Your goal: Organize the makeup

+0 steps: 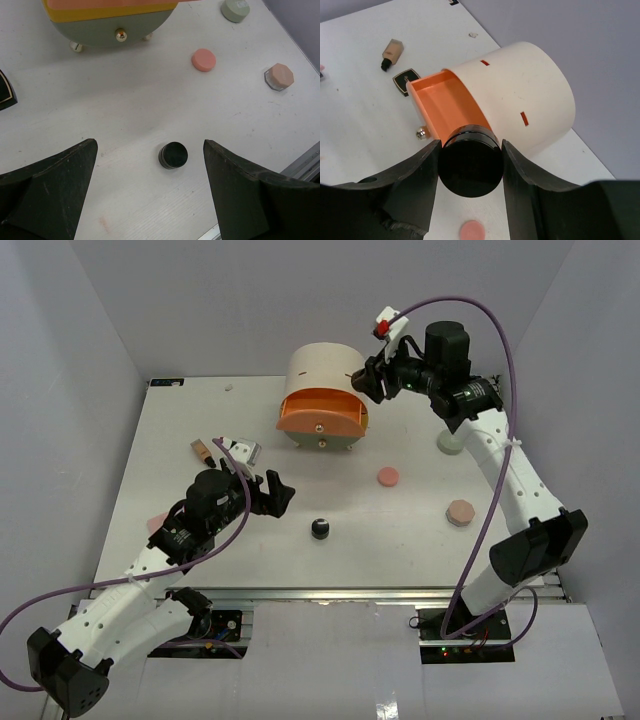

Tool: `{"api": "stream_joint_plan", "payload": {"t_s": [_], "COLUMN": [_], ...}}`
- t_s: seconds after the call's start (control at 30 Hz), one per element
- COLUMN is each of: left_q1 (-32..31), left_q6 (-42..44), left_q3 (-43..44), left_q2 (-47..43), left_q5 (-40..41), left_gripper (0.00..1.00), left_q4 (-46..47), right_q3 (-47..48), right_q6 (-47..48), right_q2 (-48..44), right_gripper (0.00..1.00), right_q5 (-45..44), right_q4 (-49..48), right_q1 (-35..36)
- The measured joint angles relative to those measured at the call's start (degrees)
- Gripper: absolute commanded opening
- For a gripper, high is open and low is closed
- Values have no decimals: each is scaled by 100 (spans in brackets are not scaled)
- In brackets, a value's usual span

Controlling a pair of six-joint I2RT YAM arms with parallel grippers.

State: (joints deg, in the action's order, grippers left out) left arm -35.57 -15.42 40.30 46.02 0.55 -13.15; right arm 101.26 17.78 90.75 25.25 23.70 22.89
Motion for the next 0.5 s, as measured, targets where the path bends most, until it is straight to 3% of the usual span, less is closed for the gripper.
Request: {"api": "stream_joint_plan", "payload": {"t_s": [0.13,0.37,0.5], "left_q1": [5,7,11], "left_q6": [13,41,60], "left_q3": [-30,-40,-41], "left_q2": [0,18,61], "left_q5": [-98,-170,-256], "left_gripper": [98,98,98], "left_q4": [25,41,74], "right_q3": [565,653,664], "right_q6": [-181,-382,-412], "right_q2": [671,1591,1659], "right_gripper": [12,20,56], "right_q5": [-183,-448,-510], "right_q4": [-25,106,188], "right_q1": [277,558,578]}}
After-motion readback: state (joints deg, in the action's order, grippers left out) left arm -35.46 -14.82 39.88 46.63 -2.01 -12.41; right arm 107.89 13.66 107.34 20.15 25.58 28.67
